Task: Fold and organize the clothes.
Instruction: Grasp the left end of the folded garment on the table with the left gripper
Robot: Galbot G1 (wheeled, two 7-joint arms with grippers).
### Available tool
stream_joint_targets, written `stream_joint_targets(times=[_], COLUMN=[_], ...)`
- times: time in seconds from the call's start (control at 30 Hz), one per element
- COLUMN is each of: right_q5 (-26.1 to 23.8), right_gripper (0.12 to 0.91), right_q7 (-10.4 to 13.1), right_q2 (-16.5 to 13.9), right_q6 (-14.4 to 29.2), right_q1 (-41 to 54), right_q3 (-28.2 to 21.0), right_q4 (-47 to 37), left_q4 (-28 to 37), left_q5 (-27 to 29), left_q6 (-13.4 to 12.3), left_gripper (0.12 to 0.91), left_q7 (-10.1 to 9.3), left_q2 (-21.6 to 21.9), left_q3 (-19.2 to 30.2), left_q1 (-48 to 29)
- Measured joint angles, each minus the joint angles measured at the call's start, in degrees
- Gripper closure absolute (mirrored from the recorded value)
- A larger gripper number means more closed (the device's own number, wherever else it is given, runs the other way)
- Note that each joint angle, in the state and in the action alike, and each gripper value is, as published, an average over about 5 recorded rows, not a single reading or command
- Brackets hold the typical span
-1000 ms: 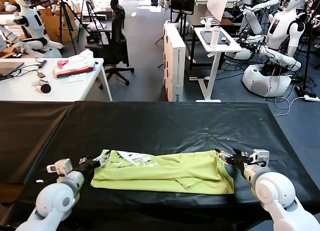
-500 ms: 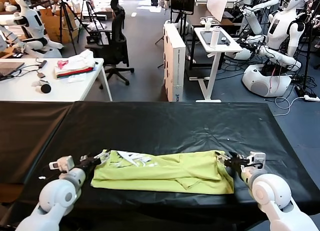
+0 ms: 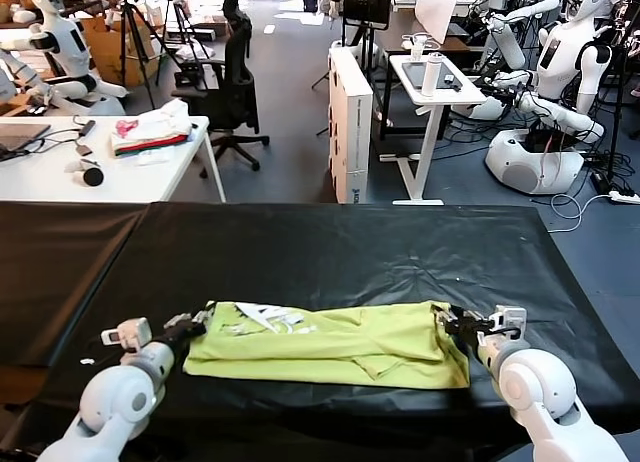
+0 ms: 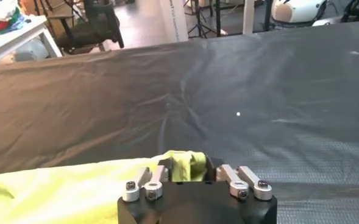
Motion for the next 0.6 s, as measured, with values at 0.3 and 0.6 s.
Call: stream_joint_targets(times=[0.3,0.6], right_q5=[-0.35,-0.92], right_gripper=[0.882,0.757], right_q7=[-0.04,-2.60], right_q2=[1.46,2.17], right_q6=[2.84,4.85], right_q1=[-0.11,-0.45], right_q3=[1.60,1.78], right_q4=[-1.26,-1.61], left_q4=[-0.45,-0.51], left_q5=[-0.17,-0.27], left_q6=[-0.27,-1.05], left_gripper=[0.882,0.882], left_q7=[0.08,0.25], left_q2=[0.42,0.65], left_q3=[-1.75,-2.86], left_q1=[-0.01,0.12])
